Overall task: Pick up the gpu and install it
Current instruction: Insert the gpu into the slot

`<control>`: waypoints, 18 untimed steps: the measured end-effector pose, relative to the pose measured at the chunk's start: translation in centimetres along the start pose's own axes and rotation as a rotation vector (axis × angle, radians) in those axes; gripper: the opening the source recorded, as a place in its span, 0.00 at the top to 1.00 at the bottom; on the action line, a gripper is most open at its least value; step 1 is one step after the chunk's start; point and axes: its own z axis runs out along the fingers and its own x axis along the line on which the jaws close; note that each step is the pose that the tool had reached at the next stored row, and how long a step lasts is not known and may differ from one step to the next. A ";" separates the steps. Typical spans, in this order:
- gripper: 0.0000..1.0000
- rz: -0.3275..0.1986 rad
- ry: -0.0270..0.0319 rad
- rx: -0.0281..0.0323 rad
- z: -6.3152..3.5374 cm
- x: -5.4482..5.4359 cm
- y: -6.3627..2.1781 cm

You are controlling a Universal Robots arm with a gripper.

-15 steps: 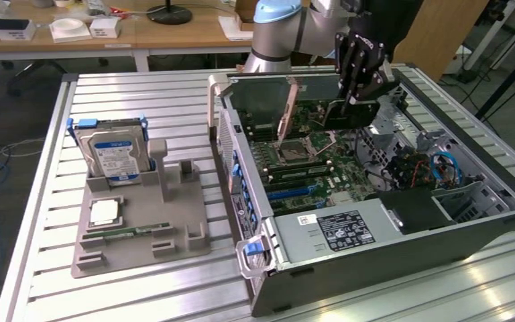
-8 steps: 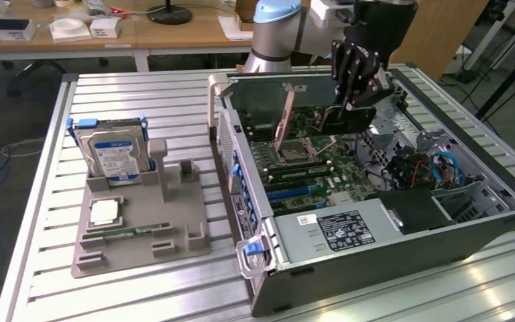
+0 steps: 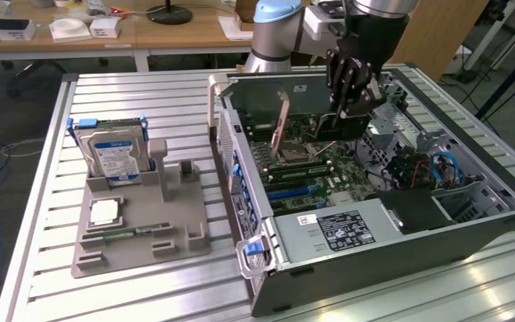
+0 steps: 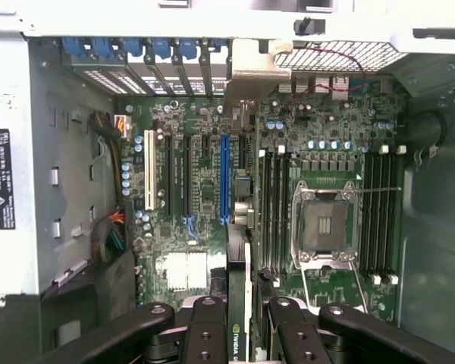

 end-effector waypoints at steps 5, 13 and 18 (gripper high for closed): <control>0.74 0.000 -0.0002 0.0000 0.92 0.1 0.03; 0.74 0.000 -0.0001 0.0001 2.37 0.1 0.23; 0.74 0.000 0.0000 -0.0001 3.27 0.1 0.41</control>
